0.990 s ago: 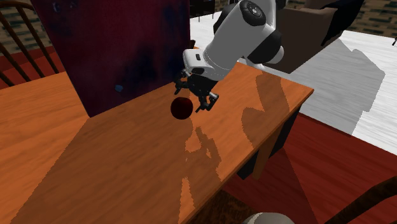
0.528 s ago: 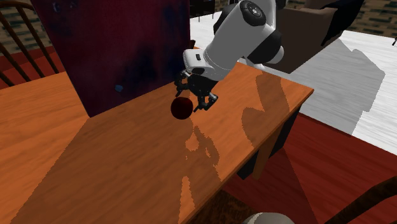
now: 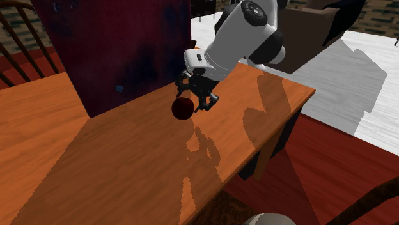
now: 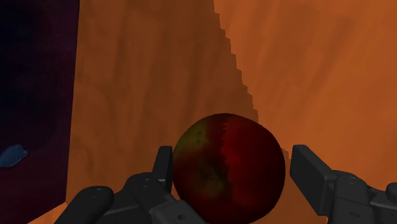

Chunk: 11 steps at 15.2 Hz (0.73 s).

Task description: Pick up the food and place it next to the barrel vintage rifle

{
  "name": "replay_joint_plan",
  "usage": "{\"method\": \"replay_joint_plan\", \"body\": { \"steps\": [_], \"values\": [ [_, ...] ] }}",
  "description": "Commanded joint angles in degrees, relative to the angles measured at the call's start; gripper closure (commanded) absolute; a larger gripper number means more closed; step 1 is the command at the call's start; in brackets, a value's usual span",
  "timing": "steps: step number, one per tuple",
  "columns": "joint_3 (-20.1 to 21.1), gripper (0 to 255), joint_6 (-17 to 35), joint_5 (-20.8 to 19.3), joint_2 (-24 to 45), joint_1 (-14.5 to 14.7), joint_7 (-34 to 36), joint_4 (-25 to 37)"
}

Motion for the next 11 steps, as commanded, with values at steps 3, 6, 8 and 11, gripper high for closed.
{"method": "replay_joint_plan", "body": {
  "steps": [3,6,8,11],
  "values": [
    [0.05,255,-1.18,0.21,-0.11,0.1,-0.7,1.19],
    [0.15,255,-3.0,0.48,-0.29,0.29,-1.78,3.13],
    [0.2,255,-4.24,0.62,-0.34,0.45,-2.5,4.52],
    [0.27,255,-6.16,0.76,-0.31,0.73,-3.59,6.76]
  ]
}}
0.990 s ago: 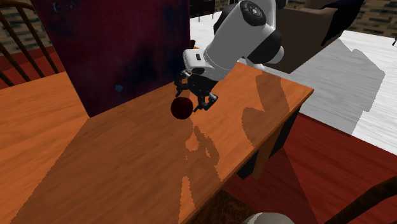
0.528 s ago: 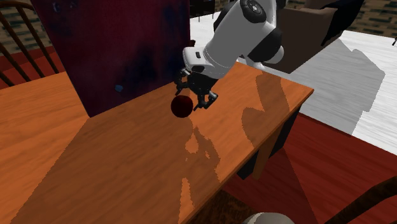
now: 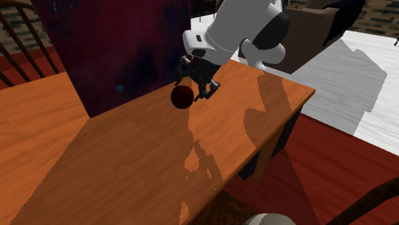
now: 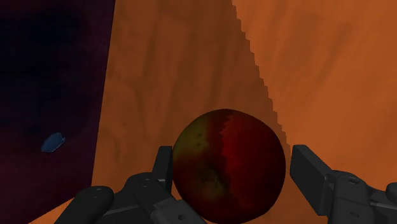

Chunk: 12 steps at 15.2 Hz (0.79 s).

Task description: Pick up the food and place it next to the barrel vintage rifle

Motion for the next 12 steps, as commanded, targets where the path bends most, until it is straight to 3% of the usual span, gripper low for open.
{"method": "replay_joint_plan", "body": {
  "steps": [1,12],
  "values": [
    [0.05,255,-1.34,0.08,0.01,0.2,-0.73,1.54],
    [0.14,255,-9.18,-0.42,1.62,1.93,-4.83,11.94]
  ]
}}
